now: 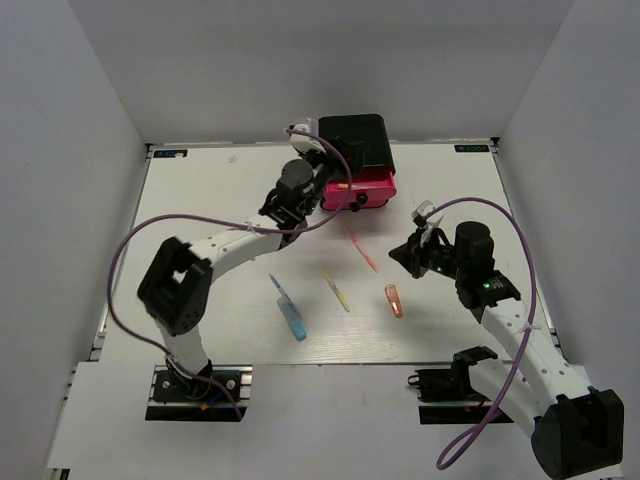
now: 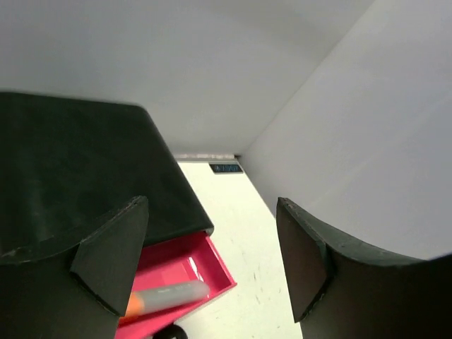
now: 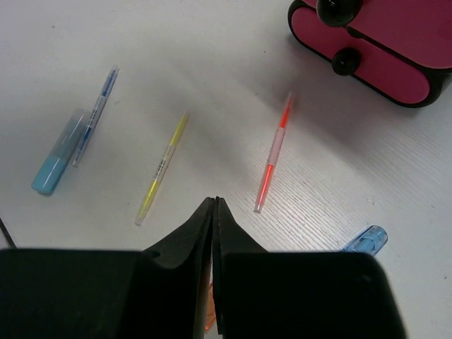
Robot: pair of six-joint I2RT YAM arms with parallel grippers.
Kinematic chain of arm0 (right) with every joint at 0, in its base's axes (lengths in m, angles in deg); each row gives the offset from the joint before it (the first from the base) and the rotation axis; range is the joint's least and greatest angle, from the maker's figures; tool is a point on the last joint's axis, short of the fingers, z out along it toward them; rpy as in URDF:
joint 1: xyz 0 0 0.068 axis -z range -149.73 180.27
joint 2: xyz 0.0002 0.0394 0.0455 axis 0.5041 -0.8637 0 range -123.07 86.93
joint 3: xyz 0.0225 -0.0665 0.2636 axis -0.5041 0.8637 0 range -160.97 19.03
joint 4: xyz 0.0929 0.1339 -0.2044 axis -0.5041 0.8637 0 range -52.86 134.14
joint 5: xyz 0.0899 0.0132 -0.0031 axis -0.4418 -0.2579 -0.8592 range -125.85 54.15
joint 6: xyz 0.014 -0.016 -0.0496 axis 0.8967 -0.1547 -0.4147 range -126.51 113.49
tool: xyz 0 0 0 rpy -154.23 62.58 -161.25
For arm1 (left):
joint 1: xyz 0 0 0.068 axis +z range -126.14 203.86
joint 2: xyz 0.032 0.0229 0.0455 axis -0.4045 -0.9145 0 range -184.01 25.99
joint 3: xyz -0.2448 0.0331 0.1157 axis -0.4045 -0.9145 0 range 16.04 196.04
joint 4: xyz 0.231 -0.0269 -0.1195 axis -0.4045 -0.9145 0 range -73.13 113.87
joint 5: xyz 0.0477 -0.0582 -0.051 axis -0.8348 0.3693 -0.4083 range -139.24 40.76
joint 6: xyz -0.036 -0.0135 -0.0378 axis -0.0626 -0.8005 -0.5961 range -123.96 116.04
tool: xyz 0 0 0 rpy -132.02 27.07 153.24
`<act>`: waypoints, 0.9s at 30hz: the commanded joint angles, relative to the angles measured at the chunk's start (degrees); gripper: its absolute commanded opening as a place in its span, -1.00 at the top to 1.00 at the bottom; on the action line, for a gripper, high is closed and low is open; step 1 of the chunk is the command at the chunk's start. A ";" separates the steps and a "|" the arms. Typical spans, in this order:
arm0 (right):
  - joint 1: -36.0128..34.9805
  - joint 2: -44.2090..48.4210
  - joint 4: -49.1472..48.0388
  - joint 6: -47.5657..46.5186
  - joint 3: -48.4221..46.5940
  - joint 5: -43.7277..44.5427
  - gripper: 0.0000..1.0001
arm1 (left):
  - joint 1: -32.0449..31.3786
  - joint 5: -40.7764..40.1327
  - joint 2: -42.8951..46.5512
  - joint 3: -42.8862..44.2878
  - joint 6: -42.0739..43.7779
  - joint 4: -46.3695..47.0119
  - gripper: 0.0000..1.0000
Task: Sort the stationery into containers
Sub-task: Place the stationery into the container, then grab a piece of stationery with the right arm
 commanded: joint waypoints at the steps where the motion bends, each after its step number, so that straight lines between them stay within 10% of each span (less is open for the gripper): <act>1: 0.30 0.26 0.05 -2.54 -0.29 -1.58 0.86 | 0.04 -4.69 11.45 -3.05 3.25 -4.77 -0.66; 4: 0.21 -0.36 1.37 -6.31 -0.64 -7.78 0.41 | 1.26 -3.38 20.24 -7.18 3.26 -14.85 -0.42; 6: -0.32 -2.11 4.00 -13.04 -2.04 -12.02 0.22 | 1.27 -5.39 24.81 -10.17 3.26 -21.81 0.12; 10: -2.07 -8.08 9.89 -17.91 -6.25 -19.24 0.25 | 1.27 -7.86 35.53 -15.08 -3.66 -43.25 0.67; 14: -7.16 -18.98 20.06 -18.80 -12.32 -16.88 0.83 | 1.27 -6.37 45.03 -21.59 -17.51 -64.58 0.46; 17: -12.87 -23.03 19.84 -17.76 -14.88 -15.04 0.86 | 0.40 -5.66 51.80 -28.27 -22.74 -71.13 0.06; 21: -25.15 -29.85 18.95 -13.81 -18.47 -10.46 0.58 | 0.39 -5.75 60.76 -34.96 -29.33 -72.91 -0.39; 27: -34.41 -40.34 20.02 -0.28 -26.74 -5.64 0.19 | 0.39 -8.65 65.35 -33.75 -31.98 -82.73 -0.46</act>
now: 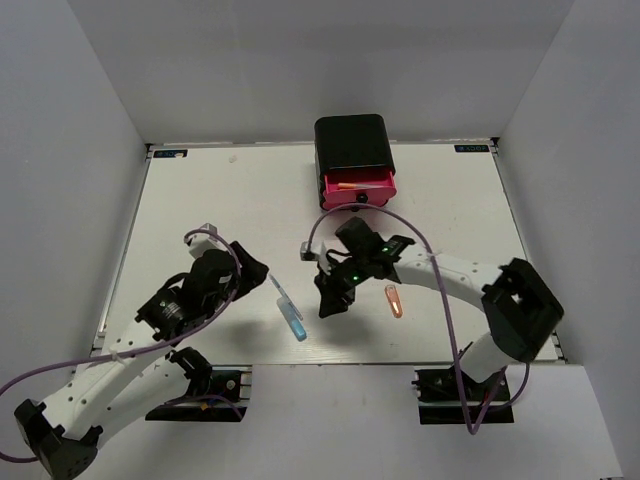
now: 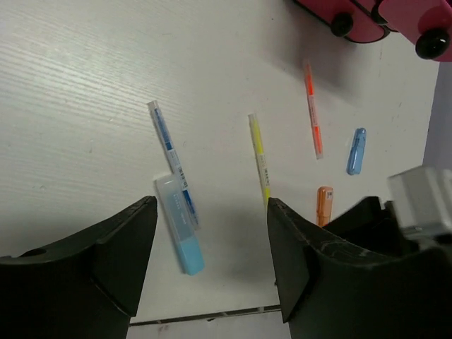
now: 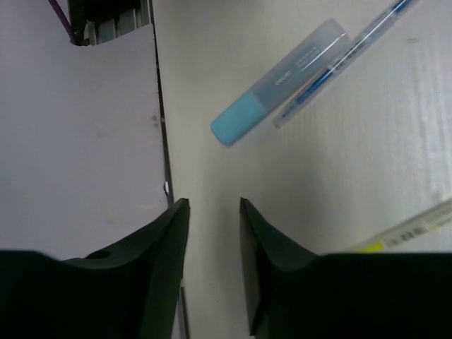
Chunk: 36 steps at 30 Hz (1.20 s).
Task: Sort the stationery into containers
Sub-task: Grab a piece of stationery with the right arm
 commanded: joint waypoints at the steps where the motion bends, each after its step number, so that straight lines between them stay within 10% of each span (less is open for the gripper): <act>1: -4.47 -3.45 0.43 8.58 -4.64 4.82 0.12 | -0.18 -2.87 1.74 2.87 -4.29 -9.18 -0.48; 14: -13.70 -17.07 2.89 21.16 -15.46 14.67 0.00 | -0.18 -11.41 11.06 11.66 -9.39 -29.49 -0.56; 36: -19.60 -19.63 4.56 24.50 -15.82 29.62 -0.25 | -0.18 -13.08 11.86 16.33 -9.39 -32.40 -0.71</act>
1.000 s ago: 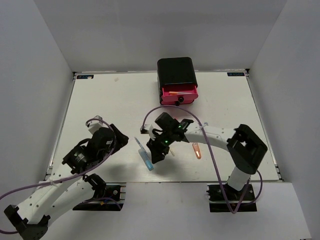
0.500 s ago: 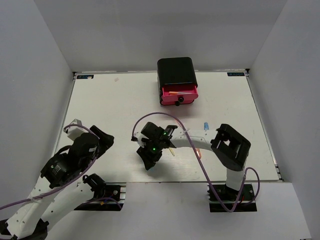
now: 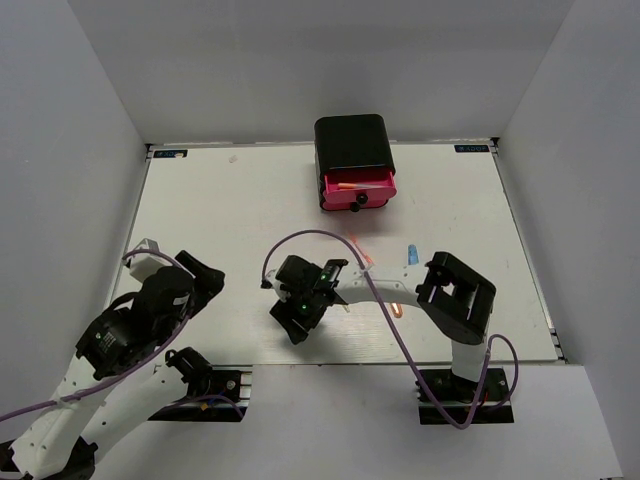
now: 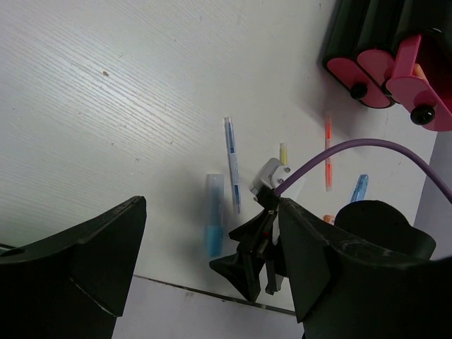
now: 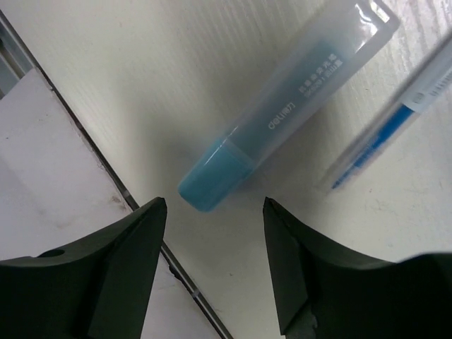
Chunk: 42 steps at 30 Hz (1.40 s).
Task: Sort the stationery into containers
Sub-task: Grab a piece of stationery with the right arm
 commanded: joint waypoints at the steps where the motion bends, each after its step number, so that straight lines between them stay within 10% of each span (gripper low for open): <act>1: -0.76 -0.09 0.27 0.31 -2.16 1.88 -0.28 | -0.16 -1.58 0.71 1.24 -0.58 -1.08 -0.71; 19: -4.54 -8.18 4.05 7.25 -9.90 18.04 -0.25 | -0.16 -1.05 1.24 1.24 -0.58 -0.55 -0.73; 42: -3.14 10.97 -9.39 -12.24 -1.63 12.24 0.86 | -0.16 6.76 2.30 -9.11 -0.06 10.59 -0.73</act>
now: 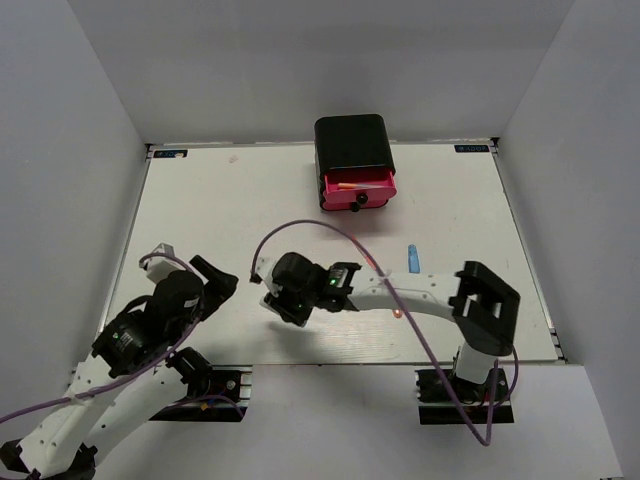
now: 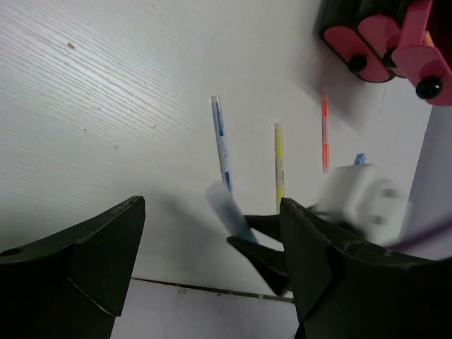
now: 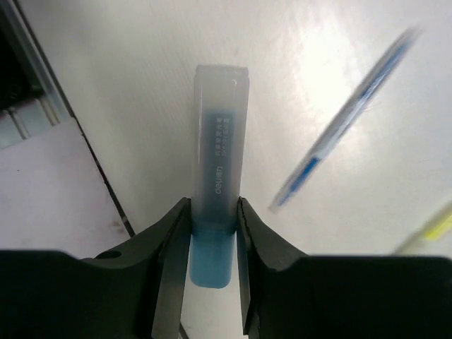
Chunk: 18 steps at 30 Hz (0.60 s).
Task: Sort the stationery into containers
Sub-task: Grab a piece of stationery with the right arm, then place the stationery into the container
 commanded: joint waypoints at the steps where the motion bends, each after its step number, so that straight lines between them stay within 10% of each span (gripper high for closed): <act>1: 2.35 8.52 -4.63 -7.62 -1.37 1.88 0.86 | -0.16 4.05 -0.48 -2.79 -0.06 5.62 -0.73; 18: 19.58 21.12 -24.84 -40.05 1.36 14.12 1.00 | -0.16 15.30 -12.06 -13.60 4.68 29.88 -0.77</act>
